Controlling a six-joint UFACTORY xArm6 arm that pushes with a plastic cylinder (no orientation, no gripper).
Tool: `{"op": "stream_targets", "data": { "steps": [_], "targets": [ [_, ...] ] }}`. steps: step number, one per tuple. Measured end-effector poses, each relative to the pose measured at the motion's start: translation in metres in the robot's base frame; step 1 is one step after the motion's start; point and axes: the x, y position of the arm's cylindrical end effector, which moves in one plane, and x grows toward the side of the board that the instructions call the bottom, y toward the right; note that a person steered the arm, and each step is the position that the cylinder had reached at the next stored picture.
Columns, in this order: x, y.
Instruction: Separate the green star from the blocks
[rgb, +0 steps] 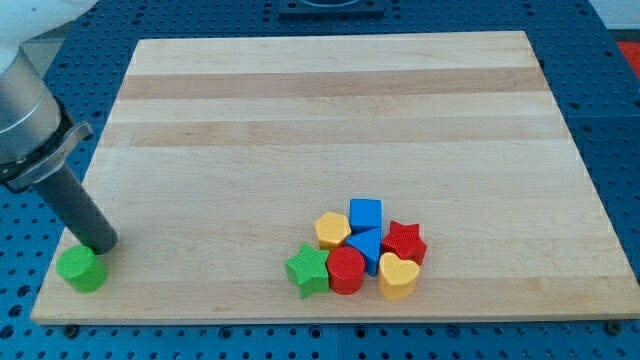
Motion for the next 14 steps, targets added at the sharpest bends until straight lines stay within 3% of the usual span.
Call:
{"op": "stream_targets", "data": {
  "steps": [2,5,7,10,13,14],
  "targets": [
    [0.009,-0.005],
    [0.009,0.11],
    [0.069,0.131],
    [0.07,0.183],
    [0.07,0.196],
    [0.071,0.24]
  ]
}}
